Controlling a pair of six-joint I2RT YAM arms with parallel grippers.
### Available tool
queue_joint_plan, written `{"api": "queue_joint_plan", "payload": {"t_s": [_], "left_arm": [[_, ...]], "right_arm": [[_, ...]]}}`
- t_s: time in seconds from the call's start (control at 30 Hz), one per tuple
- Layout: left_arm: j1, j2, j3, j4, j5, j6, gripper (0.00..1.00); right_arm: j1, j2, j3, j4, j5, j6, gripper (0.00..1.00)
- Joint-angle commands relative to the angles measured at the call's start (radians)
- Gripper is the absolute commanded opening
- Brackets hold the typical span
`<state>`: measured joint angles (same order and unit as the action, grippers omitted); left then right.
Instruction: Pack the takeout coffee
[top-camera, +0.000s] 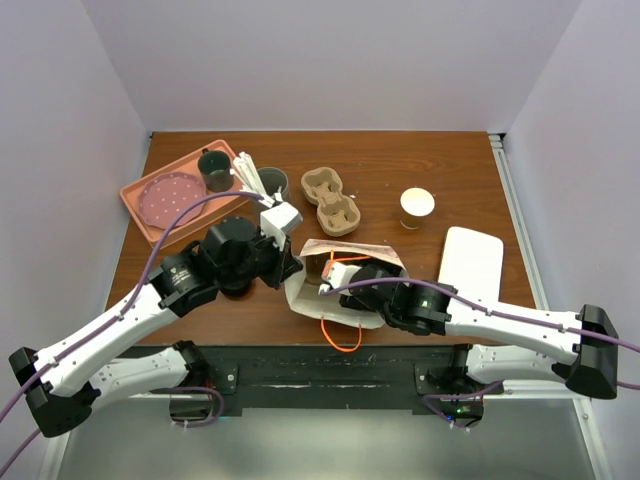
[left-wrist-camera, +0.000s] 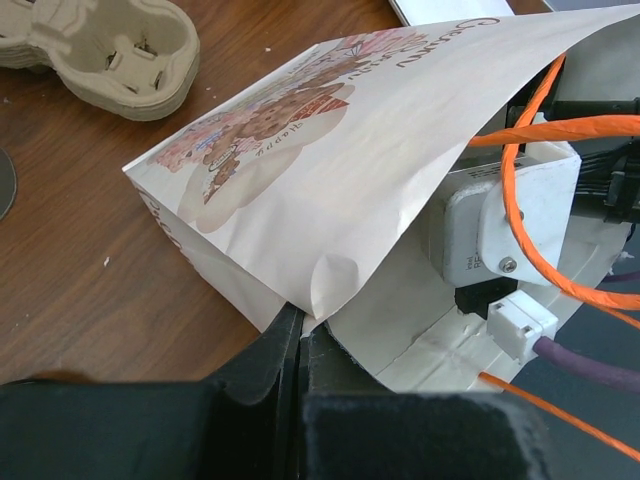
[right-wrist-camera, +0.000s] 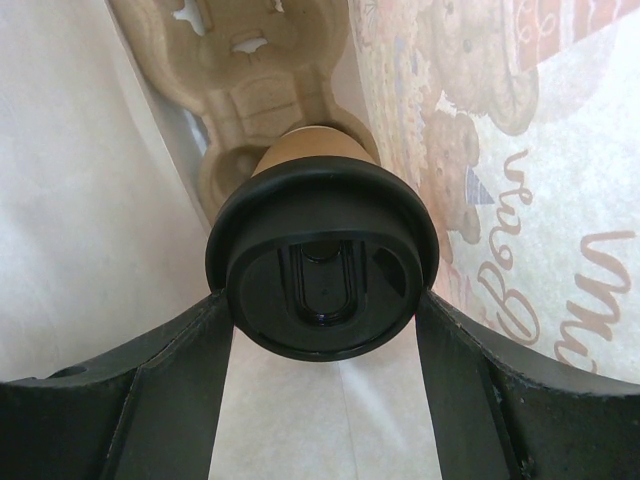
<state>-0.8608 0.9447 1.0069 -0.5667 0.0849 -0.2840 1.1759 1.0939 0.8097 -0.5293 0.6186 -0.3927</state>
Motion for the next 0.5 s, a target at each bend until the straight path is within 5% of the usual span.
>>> {"api": "queue_joint_plan", "payload": {"t_s": [0.0,0.47], "left_arm": [[-0.004,0.006,0.041,-0.035,-0.027,0.022,0.0],[-0.004,0.013,0.048,-0.044,-0.045,0.036,0.0]], "right_arm": [[-0.012,0.003,0.002,-0.078,0.046,-0.006,0.1],[-0.012,0.041,0.025,-0.051,0.05,-0.02,0.08]]}}
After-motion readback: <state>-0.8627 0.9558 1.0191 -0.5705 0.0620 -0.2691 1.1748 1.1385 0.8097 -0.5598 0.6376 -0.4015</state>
